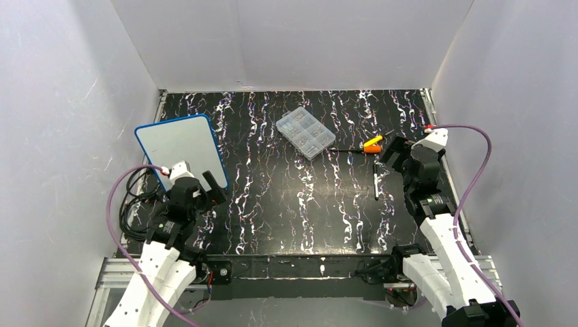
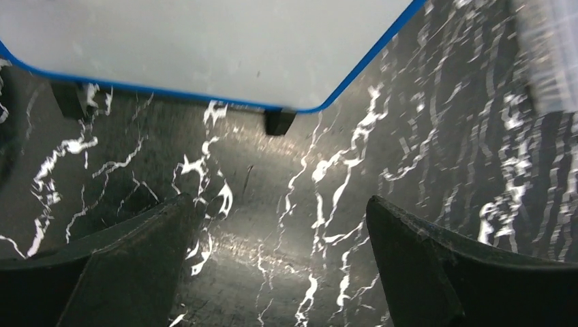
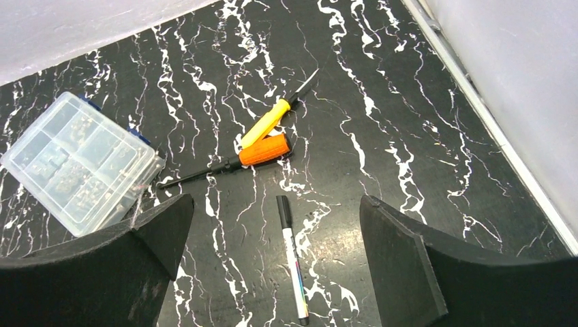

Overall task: Write a sentence on the whiteboard
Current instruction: Move the whiteboard stand to the center of the board.

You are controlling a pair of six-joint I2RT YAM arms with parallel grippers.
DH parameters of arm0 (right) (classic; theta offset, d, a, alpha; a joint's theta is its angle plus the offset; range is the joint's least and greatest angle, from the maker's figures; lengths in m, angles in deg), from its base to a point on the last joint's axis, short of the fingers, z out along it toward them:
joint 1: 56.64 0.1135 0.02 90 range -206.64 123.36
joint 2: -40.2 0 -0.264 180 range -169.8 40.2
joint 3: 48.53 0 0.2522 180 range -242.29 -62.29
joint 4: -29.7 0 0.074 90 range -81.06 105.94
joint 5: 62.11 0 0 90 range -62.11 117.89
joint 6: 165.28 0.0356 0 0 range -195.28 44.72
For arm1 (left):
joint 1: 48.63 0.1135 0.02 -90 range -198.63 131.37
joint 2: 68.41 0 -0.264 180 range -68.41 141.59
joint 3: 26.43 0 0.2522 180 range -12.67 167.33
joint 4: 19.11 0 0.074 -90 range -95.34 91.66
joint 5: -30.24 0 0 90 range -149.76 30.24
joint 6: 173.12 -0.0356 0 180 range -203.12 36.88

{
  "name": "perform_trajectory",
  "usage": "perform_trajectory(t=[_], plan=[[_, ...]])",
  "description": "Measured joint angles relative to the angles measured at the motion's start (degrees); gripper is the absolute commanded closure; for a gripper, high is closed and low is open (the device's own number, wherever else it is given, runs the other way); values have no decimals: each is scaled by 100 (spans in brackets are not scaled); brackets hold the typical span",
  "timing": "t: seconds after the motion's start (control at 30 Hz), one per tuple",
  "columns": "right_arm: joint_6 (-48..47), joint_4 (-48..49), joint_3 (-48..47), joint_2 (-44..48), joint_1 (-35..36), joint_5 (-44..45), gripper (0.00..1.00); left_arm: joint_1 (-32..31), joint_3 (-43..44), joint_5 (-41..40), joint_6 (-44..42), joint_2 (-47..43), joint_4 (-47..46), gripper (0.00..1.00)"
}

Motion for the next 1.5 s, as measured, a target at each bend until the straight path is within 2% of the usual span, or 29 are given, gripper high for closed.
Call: perform_trajectory(t=[0.07,0.17,0.3,0.5,0.6,0.93,1.5], plan=[[31,2,0,0,0,-37,0,-68,-254,-15,105,144,-20,10],[68,2,0,0,0,-107,0,-136,-470,-74,197,503,-243,24],[94,2,0,31,0,-142,0,-199,-680,-116,256,951,-800,36],[111,4,2,162,0,-170,0,-428,-863,-413,328,1751,-1620,44],[114,4,4,166,0,-173,0,-625,-885,-629,343,2096,-2039,50],[116,22,35,166,0,-170,0,-820,-1298,-1187,457,2511,-3053,60],[136,46,46,162,0,-184,0,-949,-1397,-1622,649,3195,-3613,68]])
